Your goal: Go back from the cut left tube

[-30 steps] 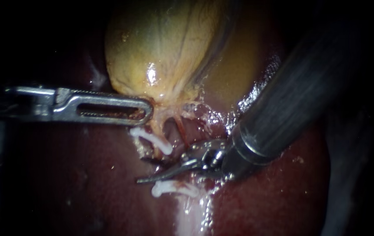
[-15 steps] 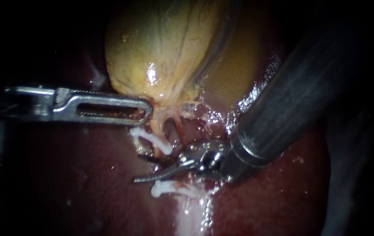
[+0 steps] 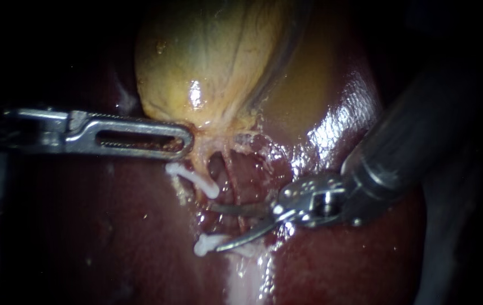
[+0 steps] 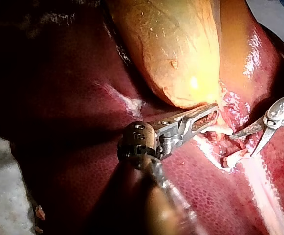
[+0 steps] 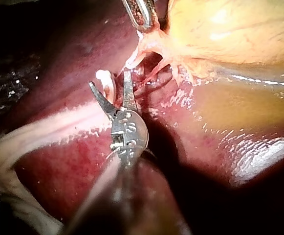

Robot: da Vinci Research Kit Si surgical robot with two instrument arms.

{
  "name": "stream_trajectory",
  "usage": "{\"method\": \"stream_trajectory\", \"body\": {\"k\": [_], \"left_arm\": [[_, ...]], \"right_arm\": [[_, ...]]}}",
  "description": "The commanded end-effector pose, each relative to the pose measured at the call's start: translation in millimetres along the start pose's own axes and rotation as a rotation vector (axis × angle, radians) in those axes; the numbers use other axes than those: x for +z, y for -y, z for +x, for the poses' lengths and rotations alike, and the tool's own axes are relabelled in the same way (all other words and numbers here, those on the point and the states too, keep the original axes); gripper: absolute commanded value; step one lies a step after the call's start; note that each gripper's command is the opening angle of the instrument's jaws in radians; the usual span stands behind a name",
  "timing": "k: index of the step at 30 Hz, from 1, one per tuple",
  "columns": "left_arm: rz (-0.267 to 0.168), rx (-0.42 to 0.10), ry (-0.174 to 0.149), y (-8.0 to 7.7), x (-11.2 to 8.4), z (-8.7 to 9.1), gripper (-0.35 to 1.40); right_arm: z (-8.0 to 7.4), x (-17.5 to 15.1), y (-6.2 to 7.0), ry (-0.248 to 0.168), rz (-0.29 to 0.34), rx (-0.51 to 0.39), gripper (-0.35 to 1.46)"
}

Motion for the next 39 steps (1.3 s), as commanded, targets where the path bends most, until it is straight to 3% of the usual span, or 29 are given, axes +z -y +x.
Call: {"method": "stream_trajectory", "body": {"k": [1,8,15,26,34,39], "left_arm": [[0.001,0.000,0.000,0.0,0.0,0.0,-0.35],[0.001,0.000,0.000,0.0,0.0,0.0,-0.35],[0.002,0.000,-0.001,0.1,0.2,-0.1,-0.35],[0.001,-0.012,-0.004,1.5,2.5,-1.4,-0.35],[0.004,-0.017,0.024,3.5,5.8,-2.7,-0.35],[0.003,-0.016,0.025,3.6,6.3,-2.7,-0.35]], "right_arm": [[0.1,-0.8,-0.2,0.001,-0.008,-0.004,1.43],[0.9,-6.2,-1.2,0.015,-0.046,-0.075,1.43],[1.5,-9.0,-1.7,0.024,-0.081,-0.122,1.43],[1.6,-9.7,-1.5,0.028,-0.087,-0.134,1.43],[1.5,-9.9,-1.5,0.028,-0.086,-0.135,1.43],[1.5,-9.9,-1.4,0.028,-0.086,-0.135,1.43]]}}
